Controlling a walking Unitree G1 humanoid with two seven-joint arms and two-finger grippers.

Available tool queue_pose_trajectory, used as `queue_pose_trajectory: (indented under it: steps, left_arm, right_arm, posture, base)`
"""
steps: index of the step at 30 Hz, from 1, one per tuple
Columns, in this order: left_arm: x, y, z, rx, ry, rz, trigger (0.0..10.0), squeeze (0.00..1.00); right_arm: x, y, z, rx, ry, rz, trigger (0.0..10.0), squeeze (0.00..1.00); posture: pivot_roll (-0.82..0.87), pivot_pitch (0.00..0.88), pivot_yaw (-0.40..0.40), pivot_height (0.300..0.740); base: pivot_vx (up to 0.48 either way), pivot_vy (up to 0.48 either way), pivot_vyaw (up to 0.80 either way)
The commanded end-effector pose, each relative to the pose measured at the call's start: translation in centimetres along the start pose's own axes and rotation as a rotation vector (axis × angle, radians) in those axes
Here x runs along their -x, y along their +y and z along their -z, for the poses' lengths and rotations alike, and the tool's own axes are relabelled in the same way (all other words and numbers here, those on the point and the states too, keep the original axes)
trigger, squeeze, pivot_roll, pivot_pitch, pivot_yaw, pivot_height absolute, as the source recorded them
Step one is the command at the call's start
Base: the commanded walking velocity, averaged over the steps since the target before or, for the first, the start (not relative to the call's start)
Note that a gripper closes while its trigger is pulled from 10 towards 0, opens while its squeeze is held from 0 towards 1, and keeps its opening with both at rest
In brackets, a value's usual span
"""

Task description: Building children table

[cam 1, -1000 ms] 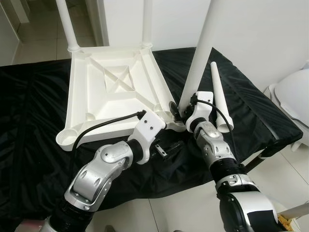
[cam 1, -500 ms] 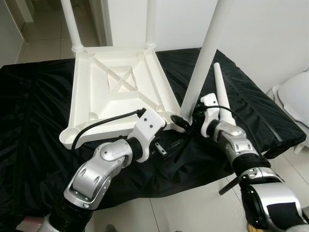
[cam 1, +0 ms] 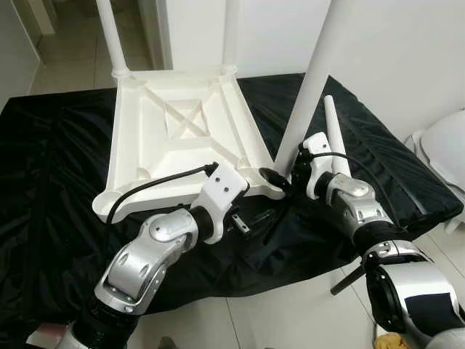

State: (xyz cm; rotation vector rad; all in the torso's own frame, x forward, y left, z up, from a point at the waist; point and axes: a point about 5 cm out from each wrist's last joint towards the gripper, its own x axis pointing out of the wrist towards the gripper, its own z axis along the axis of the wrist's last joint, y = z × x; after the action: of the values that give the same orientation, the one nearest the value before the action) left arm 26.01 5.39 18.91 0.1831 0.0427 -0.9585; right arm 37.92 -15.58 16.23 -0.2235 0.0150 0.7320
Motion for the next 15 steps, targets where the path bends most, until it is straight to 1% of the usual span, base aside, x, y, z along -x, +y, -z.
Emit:
queue_pose_trajectory:
  steps: [1,3,4,10,15]
  left_arm:
    - [0.1,0.0,0.1,-0.001,0.011,0.011,10.0,0.0]
    - [0.1,0.0,0.1,-0.001,0.011,0.011,10.0,0.0]
    - [0.1,0.0,0.1,0.0,0.012,0.01,10.0,0.0]
    - [0.2,-0.1,0.1,0.003,0.011,0.008,10.0,0.0]
    - [0.2,-0.1,0.1,0.003,0.011,0.008,10.0,0.0]
  right_arm:
    - [-0.2,0.2,0.2,-0.001,0.012,-0.02,4.7,0.0]
    - [-0.2,0.3,0.3,-0.003,0.015,-0.025,4.7,0.0]
    - [-0.2,0.3,0.5,-0.008,0.023,-0.031,0.0,0.0]
    - [0.2,0.2,1.4,-0.044,0.069,-0.019,0.0,0.0]
    - [0.3,0.3,1.7,-0.054,0.076,-0.021,0.0,0.0]
  posture:
    - [-0.01,0.023,-0.005,0.74]
    - [-0.01,0.024,-0.005,0.74]
    - [-0.01,0.024,-0.005,0.74]
    - [-0.01,0.028,-0.007,0.74]
    - [-0.01,0.03,-0.008,0.74]
  base:
    - [0.0,0.0,0.0]
    - [0.0,0.0,0.0]
    - [0.0,0.0,0.0]
    - [0.0,0.0,0.0]
    - [0.0,0.0,0.0]
